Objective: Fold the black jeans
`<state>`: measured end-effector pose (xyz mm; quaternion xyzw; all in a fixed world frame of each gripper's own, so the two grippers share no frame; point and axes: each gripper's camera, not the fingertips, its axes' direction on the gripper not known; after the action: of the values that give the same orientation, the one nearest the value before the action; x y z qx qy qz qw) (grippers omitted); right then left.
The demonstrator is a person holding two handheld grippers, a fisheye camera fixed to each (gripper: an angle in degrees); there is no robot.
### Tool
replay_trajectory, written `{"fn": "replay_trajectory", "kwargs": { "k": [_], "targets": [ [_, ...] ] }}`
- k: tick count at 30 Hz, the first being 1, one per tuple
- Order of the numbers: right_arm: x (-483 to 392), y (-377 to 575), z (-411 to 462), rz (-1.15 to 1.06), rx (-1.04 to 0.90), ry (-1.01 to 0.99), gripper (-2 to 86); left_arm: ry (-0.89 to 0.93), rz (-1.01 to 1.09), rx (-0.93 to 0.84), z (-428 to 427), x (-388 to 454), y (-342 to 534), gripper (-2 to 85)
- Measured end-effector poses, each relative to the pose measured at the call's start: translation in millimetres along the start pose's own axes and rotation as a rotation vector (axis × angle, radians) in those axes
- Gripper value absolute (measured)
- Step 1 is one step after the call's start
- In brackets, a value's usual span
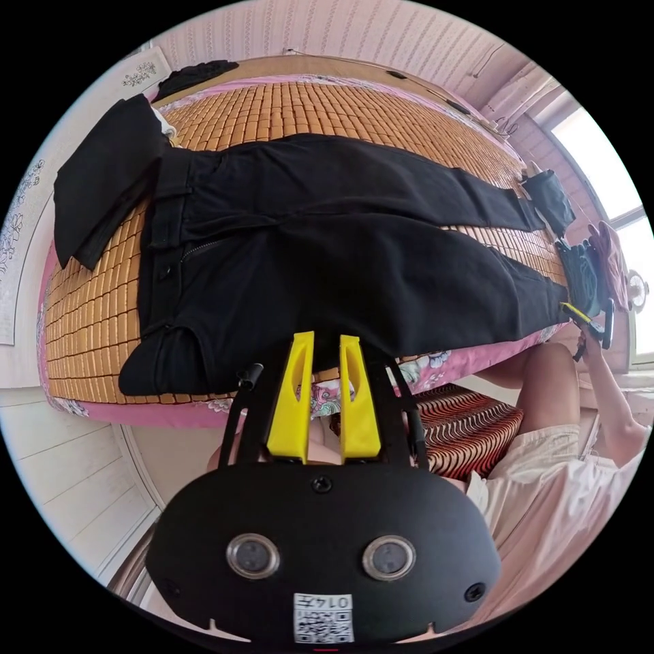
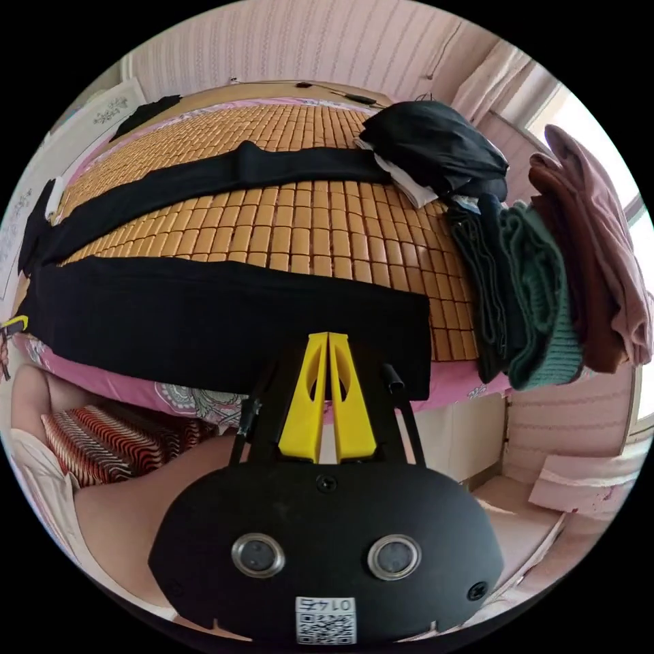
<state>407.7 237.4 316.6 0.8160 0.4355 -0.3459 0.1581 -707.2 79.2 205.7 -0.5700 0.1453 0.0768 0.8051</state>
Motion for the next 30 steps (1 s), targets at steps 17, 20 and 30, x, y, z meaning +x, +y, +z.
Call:
{"fn": "replay_trajectory", "kwargs": {
  "k": [17, 20, 30],
  "targets": [
    [-146.7, -57.7, -24.5, -0.302, 0.106, 0.107, 0.6, 0.068, -0.346, 0.291, -32.5, -126.1, 144.2, 5.9],
    [-219.1, -93.6, -40.5, -0.486, 0.193, 0.103, 4.0, 0.013, -0.411, 0.358, -43.3, -156.8, 174.5, 6.8],
    [-566.8, -145.8, -109.6, -1.096, 0.373, -0.361, 6.8, 0.097, -0.324, 0.43, -30.3, -207.4, 194.5, 9.9]
  ]
}}
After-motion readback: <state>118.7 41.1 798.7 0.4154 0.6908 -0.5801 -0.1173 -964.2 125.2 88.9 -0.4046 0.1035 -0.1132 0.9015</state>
